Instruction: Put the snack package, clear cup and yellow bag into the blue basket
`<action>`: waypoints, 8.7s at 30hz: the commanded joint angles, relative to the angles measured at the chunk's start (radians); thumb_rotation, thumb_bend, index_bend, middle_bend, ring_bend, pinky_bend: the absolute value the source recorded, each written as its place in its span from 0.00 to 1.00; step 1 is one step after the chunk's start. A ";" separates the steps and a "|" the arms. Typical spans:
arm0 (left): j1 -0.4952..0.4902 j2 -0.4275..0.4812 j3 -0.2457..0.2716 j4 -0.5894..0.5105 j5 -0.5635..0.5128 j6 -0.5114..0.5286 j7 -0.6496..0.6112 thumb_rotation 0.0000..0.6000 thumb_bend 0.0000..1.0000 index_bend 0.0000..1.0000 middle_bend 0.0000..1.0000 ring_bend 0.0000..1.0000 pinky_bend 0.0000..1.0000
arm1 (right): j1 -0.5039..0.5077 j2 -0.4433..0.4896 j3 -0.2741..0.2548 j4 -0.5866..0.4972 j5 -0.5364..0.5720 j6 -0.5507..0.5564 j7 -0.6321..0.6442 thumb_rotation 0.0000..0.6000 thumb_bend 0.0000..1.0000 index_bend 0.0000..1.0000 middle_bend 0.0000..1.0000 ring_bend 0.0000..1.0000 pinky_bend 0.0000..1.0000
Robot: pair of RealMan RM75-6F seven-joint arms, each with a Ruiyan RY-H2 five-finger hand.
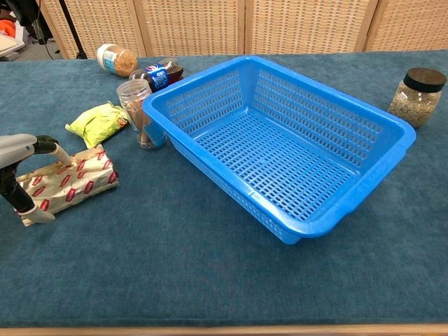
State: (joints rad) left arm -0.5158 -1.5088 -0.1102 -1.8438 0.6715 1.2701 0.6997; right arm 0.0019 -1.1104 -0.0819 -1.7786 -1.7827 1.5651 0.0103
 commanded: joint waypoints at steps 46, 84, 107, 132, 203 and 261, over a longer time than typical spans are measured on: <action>-0.082 0.134 0.003 -0.209 0.493 0.086 0.109 1.00 0.31 0.63 0.24 0.32 0.36 | -0.006 0.021 0.002 -0.008 0.008 0.015 0.030 1.00 0.21 0.00 0.00 0.00 0.06; -0.488 -0.234 -0.245 0.274 0.091 -0.176 0.153 1.00 0.04 0.17 0.00 0.08 0.20 | 0.019 0.027 0.040 0.052 0.142 -0.052 0.145 1.00 0.21 0.00 0.00 0.00 0.06; -0.349 0.302 -0.124 -0.048 -0.003 -0.228 0.072 1.00 0.04 0.18 0.00 0.08 0.20 | -0.002 0.016 0.013 0.003 0.052 -0.009 0.037 1.00 0.21 0.00 0.00 0.00 0.06; -0.478 0.043 -0.075 0.221 -0.046 -0.222 0.065 1.00 0.10 0.34 0.04 0.17 0.21 | 0.012 0.016 0.027 0.025 0.107 -0.046 0.077 1.00 0.21 0.00 0.00 0.00 0.06; -0.474 -0.020 -0.202 0.089 0.230 -0.022 0.174 1.00 0.44 0.87 0.47 0.56 0.56 | 0.003 0.041 0.025 0.021 0.090 -0.014 0.138 1.00 0.21 0.00 0.00 0.00 0.06; -0.385 0.283 -0.019 0.142 -0.076 -0.224 0.095 1.00 0.14 0.00 0.00 0.02 0.12 | -0.004 0.019 0.024 0.007 0.079 -0.016 0.067 1.00 0.21 0.00 0.00 0.00 0.06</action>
State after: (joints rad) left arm -0.9132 -1.2155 -0.1499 -1.7485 0.5844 1.0736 0.8213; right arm -0.0023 -1.0900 -0.0580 -1.7708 -1.7040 1.5505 0.0797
